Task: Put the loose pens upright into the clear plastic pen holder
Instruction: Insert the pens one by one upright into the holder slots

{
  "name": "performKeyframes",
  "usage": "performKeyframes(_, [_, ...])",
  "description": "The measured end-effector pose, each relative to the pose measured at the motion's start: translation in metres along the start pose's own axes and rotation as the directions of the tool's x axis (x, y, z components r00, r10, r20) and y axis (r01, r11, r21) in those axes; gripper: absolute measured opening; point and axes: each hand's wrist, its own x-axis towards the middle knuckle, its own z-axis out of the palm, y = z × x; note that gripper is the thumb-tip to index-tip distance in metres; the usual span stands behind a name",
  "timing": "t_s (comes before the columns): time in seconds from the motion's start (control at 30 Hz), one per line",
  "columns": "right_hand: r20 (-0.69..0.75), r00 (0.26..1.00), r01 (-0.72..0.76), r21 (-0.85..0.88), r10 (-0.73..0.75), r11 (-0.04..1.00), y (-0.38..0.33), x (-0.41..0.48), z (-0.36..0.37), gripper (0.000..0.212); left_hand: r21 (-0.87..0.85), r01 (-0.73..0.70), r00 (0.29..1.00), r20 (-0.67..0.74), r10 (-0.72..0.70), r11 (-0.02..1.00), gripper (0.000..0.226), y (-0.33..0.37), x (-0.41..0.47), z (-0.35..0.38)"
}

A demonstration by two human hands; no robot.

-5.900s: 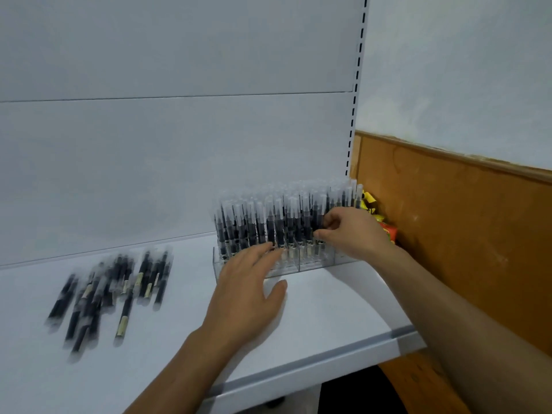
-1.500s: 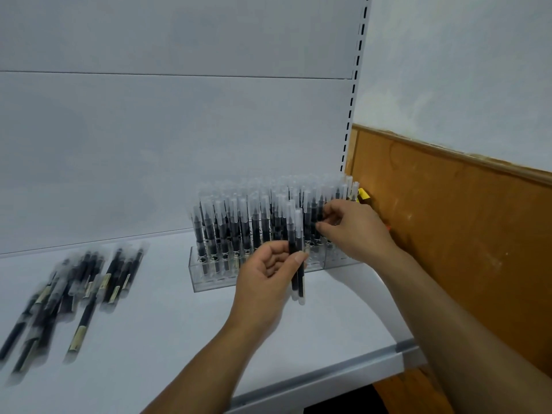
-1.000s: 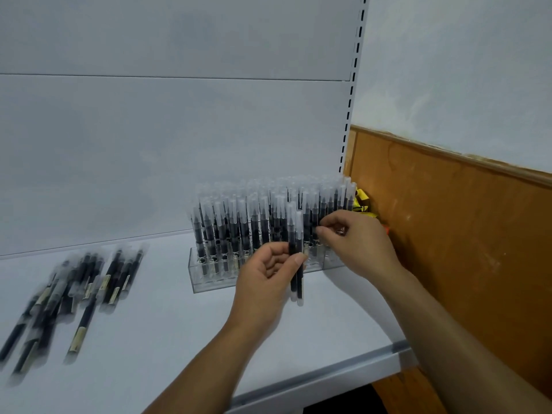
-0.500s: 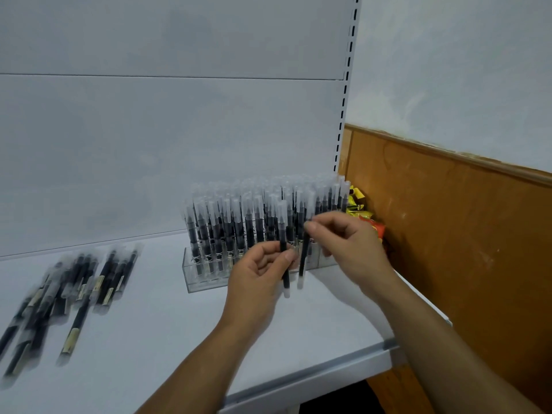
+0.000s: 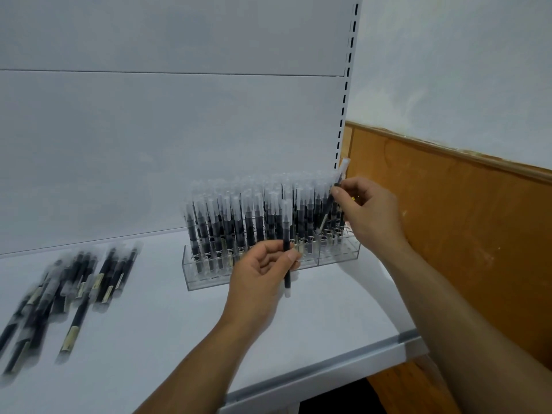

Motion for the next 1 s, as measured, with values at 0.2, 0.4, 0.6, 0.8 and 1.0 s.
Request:
performKeyframes(0.2, [0.152,0.988,0.019,-0.234,0.017,0.972,0.008,-0.002,0.005,0.010,0.032,0.003,1.000,0.005,-0.003,0.999,0.018,0.000,-0.001,-0.001])
performKeyframes(0.4, [0.201,0.974,-0.038,-0.308,0.104,0.951,0.012,-0.010,0.012,0.014,0.029,-0.007,1.000,0.008,0.006,1.000,0.018,0.001,-0.001,0.000])
performKeyframes(0.6, [0.134,0.986,-0.067,-0.212,0.097,0.975,0.008,-0.024,0.008,0.019,0.036,-0.015,1.000,0.020,0.015,0.999,0.020,0.000,-0.001,-0.001])
performKeyframes(0.8, [0.354,0.935,-0.068,0.219,-0.014,0.973,-0.007,-0.060,0.009,0.005,0.073,-0.043,0.998,0.042,0.040,0.996,0.029,-0.002,-0.001,-0.002])
performKeyframes(1.0, [0.380,0.925,-0.095,0.290,-0.024,0.952,-0.011,-0.064,0.012,0.005,0.242,-0.115,0.992,0.085,0.097,0.963,0.018,0.001,-0.006,0.001])
